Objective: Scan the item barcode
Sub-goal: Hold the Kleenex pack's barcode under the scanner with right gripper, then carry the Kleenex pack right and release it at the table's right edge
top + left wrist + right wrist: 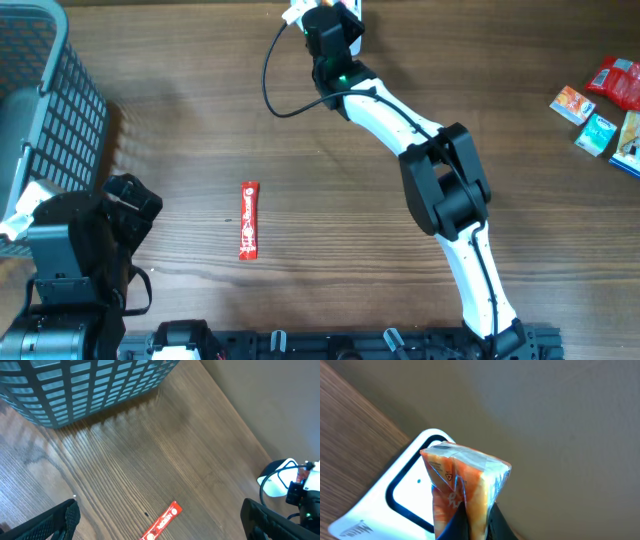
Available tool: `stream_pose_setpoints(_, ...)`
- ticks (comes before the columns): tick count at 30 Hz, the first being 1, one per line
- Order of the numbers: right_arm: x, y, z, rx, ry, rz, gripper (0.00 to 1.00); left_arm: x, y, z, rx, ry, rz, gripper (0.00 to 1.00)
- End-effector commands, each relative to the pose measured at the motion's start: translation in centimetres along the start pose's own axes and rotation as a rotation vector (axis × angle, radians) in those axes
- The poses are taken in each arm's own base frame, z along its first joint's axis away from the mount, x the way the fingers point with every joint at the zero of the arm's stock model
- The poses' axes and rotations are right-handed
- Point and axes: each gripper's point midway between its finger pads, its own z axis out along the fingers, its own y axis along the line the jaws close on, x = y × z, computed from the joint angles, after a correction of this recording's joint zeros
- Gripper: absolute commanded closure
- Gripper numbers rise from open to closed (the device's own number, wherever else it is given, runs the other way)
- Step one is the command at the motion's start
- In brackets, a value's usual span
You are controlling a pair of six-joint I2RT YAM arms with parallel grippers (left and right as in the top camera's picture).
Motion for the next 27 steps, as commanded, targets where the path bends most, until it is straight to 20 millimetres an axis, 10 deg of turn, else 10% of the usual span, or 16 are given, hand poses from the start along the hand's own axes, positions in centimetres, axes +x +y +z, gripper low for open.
stream_pose_setpoints(1,0.0,-1.5,-0.1,0.054,0.019,-0.095,0.95,-0.2,0.0,-0.1,0.001,-0.007,-0.017,0.0)
stream_pose_setpoints(6,0.7,-3.9,0.2,0.147,0.057,-0.089,0.96,-0.2,0.0,-0.1,0.001,-0.007,-0.017,0.0)
stream_pose_setpoints(11,5.1,-12.1,1.2,0.362,0.189,0.001,0.96,-0.2,0.0,-0.1,0.001,-0.007,-0.017,0.0)
stream_pose_setpoints(16,16.6,-19.8,1.3,0.594,0.517,0.131,0.96,-0.2,0.0,-0.1,0.001,-0.007,-0.017,0.0)
stream_pose_setpoints(20,28.6,-25.1,-2.3,0.885,0.856,0.286,0.96,-0.2,0.0,-0.1,0.001,-0.007,-0.017,0.0)
stream_pose_setpoints(27,40.2,-27.9,-6.6,0.938,1.166,0.188,0.96,-0.2,0.0,-0.1,0.001,-0.007,-0.017,0.0)
